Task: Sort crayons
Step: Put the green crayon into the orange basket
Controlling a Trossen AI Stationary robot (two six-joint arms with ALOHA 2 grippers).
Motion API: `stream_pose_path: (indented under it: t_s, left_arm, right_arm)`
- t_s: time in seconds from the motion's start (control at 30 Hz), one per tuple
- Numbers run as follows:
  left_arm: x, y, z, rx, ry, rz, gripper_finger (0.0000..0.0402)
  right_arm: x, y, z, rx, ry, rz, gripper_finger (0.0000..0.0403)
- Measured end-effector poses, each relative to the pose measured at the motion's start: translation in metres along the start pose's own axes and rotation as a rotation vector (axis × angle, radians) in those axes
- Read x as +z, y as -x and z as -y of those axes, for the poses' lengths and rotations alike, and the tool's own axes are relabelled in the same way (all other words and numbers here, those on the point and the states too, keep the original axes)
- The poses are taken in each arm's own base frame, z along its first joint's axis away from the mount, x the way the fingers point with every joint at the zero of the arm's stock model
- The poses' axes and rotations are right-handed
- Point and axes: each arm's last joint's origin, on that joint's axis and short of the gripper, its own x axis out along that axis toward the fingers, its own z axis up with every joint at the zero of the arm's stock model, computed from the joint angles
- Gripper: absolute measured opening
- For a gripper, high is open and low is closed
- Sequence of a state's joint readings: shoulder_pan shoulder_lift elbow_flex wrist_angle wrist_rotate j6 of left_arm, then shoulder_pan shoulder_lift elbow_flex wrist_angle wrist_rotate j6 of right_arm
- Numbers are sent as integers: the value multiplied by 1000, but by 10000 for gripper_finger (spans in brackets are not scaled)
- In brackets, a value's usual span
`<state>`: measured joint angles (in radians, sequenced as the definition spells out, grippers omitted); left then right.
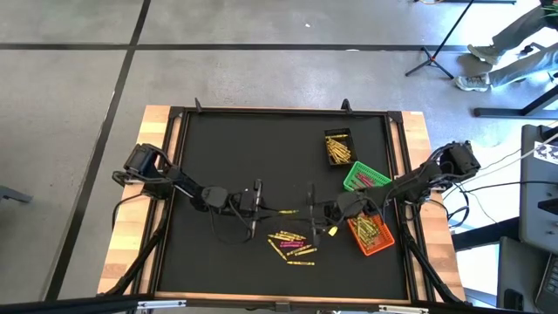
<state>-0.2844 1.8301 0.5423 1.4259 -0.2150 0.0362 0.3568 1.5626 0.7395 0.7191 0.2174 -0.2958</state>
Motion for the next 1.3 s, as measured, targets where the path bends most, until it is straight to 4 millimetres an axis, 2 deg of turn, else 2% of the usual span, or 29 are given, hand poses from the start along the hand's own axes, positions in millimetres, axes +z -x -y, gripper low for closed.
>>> stream_pose_path:
  t_s: [0.23, 0.3, 0.5, 0.67, 0.83, 0.97, 1.13, 1.3]
  left_arm:
    - [4, -5, 2, -50, 5, 19, 8]
    - [3, -5, 2, -35, 19, 13, 15]
    - [-4, -5, 1, -8, 46, -57, 75]
    - [-7, -5, 1, 5, 49, -91, 109]
    - [-7, -5, 1, 4, 35, -94, 113]
    - [-9, -4, 1, 5, 33, -113, 113]
    - [-11, -4, 1, 14, 29, -134, 113]
    - [-12, -4, 0, 38, 26, -142, 114]
  right_arm:
    - [-3, -2, 8, 4, -3, -9, 22]
    - [-4, -2, 7, 12, 2, -16, 13]
    - [4, 9, 12, 13, -50, -60, 35]
    - [9, 38, 19, 52, -170, -251, 13]
    - [14, 74, 20, 88, -322, -436, 22]
    - [17, 105, 22, 111, -507, -567, 28]
    - [15, 142, 16, 99, -694, -759, 16]
    - [10, 164, 4, 56, -794, -934, 24]
